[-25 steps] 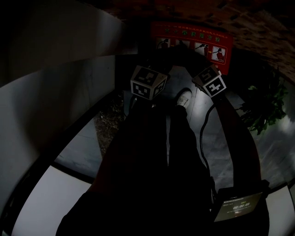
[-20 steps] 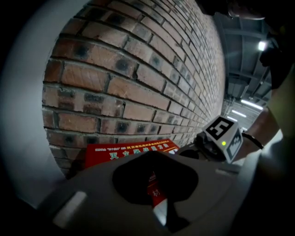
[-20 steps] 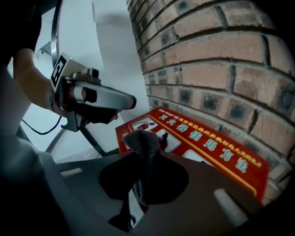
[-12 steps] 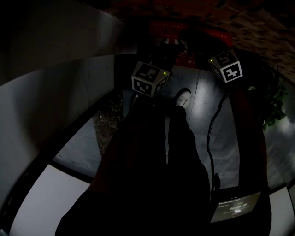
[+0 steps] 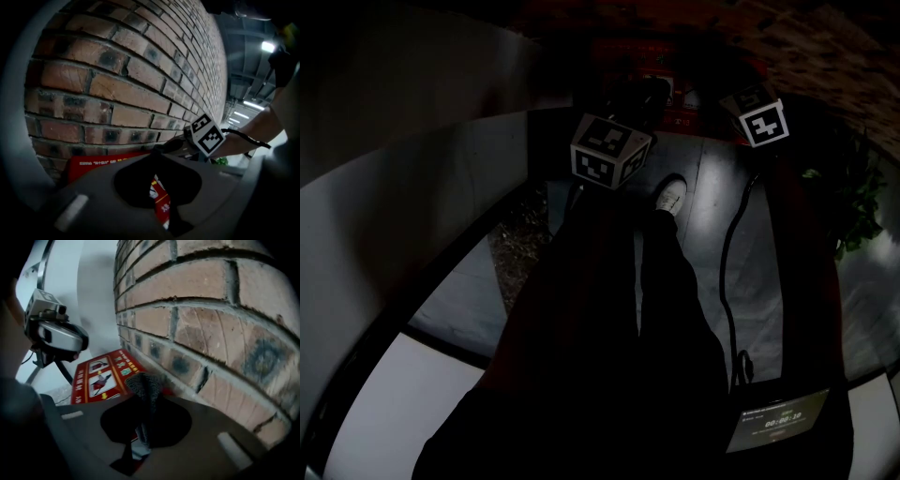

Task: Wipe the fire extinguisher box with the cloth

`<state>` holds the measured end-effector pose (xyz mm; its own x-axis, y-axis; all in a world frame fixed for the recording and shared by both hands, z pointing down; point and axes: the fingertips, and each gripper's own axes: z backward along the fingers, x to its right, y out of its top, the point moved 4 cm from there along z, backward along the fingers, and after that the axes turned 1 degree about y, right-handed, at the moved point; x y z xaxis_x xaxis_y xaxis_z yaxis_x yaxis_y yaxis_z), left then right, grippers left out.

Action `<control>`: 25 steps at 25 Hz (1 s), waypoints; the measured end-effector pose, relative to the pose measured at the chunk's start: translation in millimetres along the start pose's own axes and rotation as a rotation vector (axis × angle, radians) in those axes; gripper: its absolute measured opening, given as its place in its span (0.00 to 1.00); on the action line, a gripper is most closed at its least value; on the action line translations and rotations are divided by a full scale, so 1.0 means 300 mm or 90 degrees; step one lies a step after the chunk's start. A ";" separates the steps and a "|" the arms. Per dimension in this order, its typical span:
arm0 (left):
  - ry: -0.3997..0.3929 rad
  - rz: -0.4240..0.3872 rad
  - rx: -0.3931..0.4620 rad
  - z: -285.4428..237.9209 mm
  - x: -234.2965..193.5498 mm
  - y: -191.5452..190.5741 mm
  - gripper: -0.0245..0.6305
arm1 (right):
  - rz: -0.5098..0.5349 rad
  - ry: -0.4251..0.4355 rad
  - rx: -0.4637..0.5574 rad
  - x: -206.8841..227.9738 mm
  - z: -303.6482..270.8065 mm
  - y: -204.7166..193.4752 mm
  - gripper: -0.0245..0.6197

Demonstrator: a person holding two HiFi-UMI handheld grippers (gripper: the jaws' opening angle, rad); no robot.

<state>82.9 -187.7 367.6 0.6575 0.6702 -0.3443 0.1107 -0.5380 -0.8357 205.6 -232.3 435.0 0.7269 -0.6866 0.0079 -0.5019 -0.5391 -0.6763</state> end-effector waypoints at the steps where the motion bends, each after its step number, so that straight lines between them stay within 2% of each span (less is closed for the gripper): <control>1: -0.001 0.002 -0.005 -0.001 0.005 -0.013 0.03 | -0.007 0.012 0.004 -0.026 0.012 -0.018 0.09; 8: -0.011 0.009 -0.021 -0.006 0.024 -0.064 0.03 | -0.047 0.087 0.005 -0.240 0.105 -0.143 0.09; 14: -0.020 0.008 -0.030 -0.013 0.039 -0.082 0.03 | -0.077 0.096 0.015 -0.325 0.151 -0.199 0.09; 18: -0.023 0.007 -0.031 -0.017 0.051 -0.085 0.03 | -0.092 0.083 0.038 -0.276 0.168 -0.182 0.09; 25: -0.032 -0.002 -0.025 -0.035 0.068 -0.055 0.03 | -0.088 -0.014 0.061 -0.008 0.184 -0.094 0.09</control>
<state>102.3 -170.5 378.7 0.6191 0.6960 -0.3638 0.1419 -0.5548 -0.8198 243.9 -188.5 413.4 0.7968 -0.5975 0.0903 -0.3499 -0.5781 -0.7372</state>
